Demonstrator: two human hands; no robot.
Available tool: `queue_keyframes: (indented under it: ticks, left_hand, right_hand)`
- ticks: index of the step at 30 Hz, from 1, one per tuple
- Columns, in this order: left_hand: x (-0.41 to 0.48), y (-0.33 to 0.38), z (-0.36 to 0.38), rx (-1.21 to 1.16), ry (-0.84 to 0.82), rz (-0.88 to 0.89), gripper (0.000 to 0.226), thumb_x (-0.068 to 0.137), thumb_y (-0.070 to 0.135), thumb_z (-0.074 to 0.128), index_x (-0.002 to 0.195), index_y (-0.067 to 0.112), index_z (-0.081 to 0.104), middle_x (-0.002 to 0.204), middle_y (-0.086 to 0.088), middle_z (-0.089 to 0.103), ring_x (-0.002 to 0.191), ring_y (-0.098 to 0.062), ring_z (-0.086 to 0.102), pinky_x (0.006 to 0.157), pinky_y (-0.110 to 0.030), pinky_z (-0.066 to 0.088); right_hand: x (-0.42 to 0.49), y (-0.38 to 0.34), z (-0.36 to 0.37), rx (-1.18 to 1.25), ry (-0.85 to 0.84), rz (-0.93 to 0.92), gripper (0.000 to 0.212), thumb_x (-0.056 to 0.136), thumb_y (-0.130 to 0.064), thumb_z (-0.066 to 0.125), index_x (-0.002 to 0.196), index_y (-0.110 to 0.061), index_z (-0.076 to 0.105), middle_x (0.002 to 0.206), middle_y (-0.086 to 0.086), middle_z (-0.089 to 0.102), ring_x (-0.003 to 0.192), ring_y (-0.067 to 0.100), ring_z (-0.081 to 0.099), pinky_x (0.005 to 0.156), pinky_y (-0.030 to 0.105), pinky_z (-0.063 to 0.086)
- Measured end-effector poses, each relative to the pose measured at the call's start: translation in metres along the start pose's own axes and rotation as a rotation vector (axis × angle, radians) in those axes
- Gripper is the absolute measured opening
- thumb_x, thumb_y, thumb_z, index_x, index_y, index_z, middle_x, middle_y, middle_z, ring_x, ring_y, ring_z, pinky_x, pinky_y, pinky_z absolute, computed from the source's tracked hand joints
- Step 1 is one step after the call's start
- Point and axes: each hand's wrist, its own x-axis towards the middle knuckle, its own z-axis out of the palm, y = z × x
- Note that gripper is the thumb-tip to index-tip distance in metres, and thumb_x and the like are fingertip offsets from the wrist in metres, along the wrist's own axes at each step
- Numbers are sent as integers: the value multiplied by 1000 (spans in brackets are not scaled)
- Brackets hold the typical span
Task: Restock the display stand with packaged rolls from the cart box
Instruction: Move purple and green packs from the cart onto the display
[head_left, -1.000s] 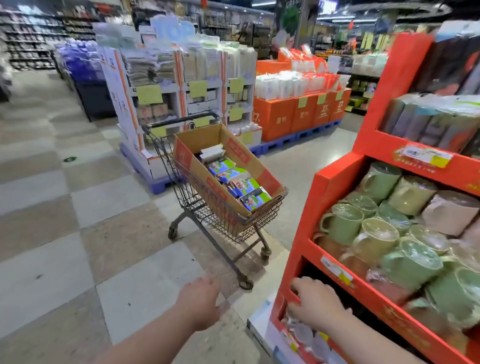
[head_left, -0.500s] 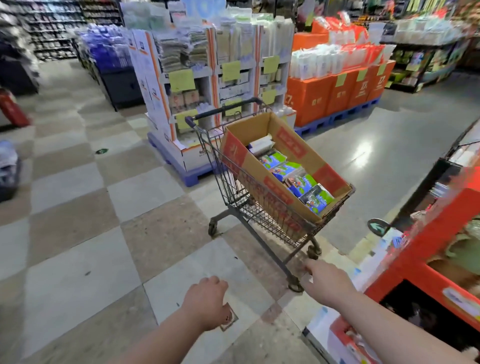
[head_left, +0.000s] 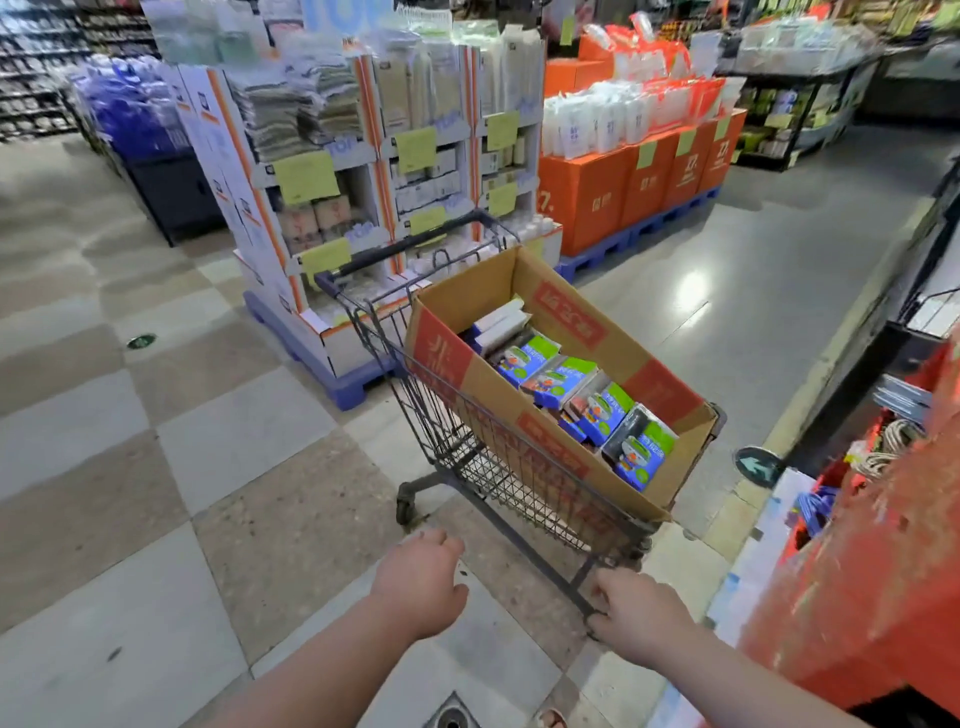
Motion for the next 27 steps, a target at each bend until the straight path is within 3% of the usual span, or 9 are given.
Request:
queue_keyframes:
  ticks: [2,5,9,12,18,27]
  left_hand:
    - [34,-5,-17,20,-16,3,47,93,37,47,135,18,43,135,-5,46,126,-24,44,97,-36,43]
    - [83,-8,-43,54,-18,24,44,92,38,46,132,18,45,132,-4,47,123,-24,46,96,-36,44]
    - [142,-3,-68,38,15,76,43,90,36,47,130,19,47,126,-3,50,120,-24,48,97,-38,45]
    - [174,5,-81,80,9,138,46,91,34,47,133,17,45,129,-5,49,122,-25,46,100,-37,43]
    - [243,24,-105,139,26,259,40,88,38,46,122,17,51,122,-5,52,119,-26,48,100,-35,40]
    - [376,35,-126,178,-113,426,48,91,37,48,135,18,44,141,-3,43,131,-24,40,105,-36,36]
  right_hand:
    - [26,6,-10,38,-17,4,20,87,-32,46,107,-29,50,124,-1,55,119,24,51,93,34,40]
    - [66,18,-28,60,-27,25,14,87,-33,44,100,-30,49,122,-1,56,117,24,53,91,34,42]
    - [113,38,-61,75,10,48,31,85,-35,49,113,-24,53,122,2,56,115,24,55,90,32,43]
    - [137,50,-81,103,34,86,31,87,-35,50,115,-22,52,123,2,57,115,25,55,89,32,45]
    - [176,79,-104,192,55,205,29,86,-35,49,114,-27,55,120,-3,62,111,23,58,84,31,46]
    - [238,113,-109,301,-33,453,41,89,-32,49,130,-27,49,133,0,53,123,21,52,93,30,44]
